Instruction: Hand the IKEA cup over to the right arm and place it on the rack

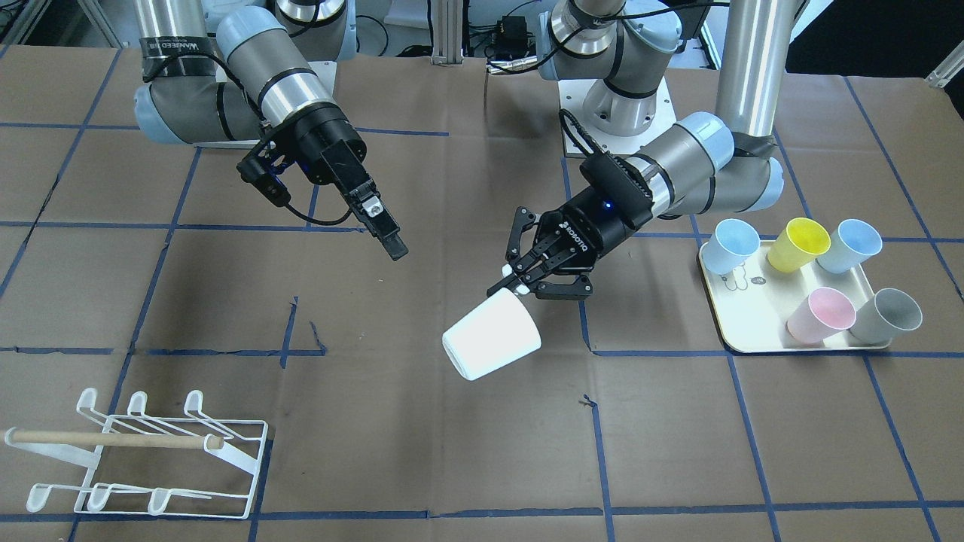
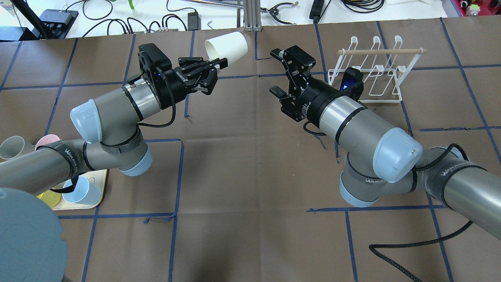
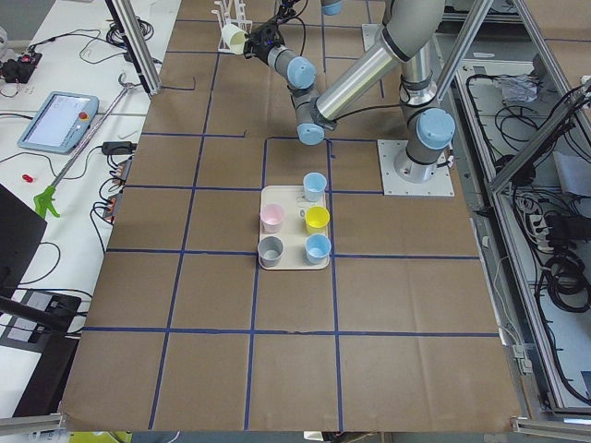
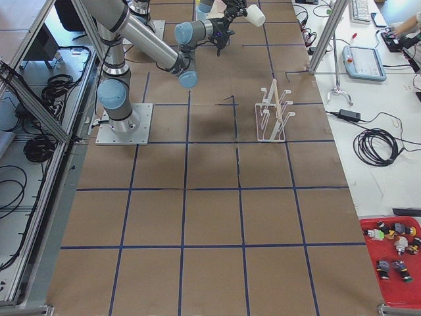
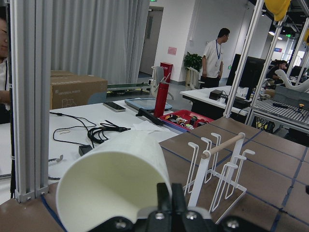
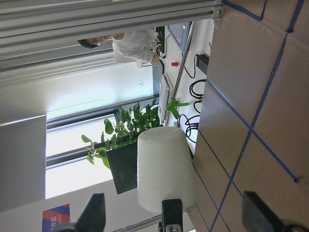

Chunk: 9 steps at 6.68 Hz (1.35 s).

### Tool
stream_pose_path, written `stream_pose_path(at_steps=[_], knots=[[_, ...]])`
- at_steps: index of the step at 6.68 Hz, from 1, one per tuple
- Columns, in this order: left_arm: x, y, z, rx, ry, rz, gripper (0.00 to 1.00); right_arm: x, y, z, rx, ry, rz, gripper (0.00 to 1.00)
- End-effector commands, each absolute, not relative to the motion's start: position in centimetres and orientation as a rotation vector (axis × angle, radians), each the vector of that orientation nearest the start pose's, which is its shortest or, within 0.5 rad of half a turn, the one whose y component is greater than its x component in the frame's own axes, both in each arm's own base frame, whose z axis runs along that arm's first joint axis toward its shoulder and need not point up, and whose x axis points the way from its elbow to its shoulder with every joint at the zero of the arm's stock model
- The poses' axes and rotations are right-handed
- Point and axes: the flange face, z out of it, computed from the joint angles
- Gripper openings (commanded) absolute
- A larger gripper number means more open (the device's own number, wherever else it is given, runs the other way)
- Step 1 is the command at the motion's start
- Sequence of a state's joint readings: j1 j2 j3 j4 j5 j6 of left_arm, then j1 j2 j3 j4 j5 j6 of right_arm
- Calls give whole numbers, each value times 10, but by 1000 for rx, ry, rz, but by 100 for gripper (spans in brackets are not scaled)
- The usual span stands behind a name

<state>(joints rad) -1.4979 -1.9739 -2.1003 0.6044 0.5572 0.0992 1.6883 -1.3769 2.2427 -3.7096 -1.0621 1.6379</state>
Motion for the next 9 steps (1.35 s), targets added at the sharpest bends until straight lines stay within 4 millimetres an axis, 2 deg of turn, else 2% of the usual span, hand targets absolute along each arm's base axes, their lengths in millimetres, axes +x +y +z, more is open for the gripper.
stream_pose_path(at_steps=[1, 3, 5, 6, 7, 9], knots=[[-196, -482, 307, -760, -1828, 1367, 4, 241, -427, 345, 1034, 1603, -469, 100], [-196, -479, 306, -765, -1821, 1362, 4, 245, -452, 341, 1038, 1607, -466, 100], [-199, -474, 303, -766, -1818, 1345, 4, 247, -462, 318, 1086, 1629, -450, 100], [-199, -474, 303, -764, -1818, 1342, 4, 248, -467, 314, 1094, 1633, -455, 100], [-200, -474, 303, -766, -1816, 1342, 4, 251, -483, 318, 1115, 1652, -430, 100], [-200, -474, 303, -765, -1817, 1343, 4, 260, -491, 327, 1109, 1661, -419, 100]])
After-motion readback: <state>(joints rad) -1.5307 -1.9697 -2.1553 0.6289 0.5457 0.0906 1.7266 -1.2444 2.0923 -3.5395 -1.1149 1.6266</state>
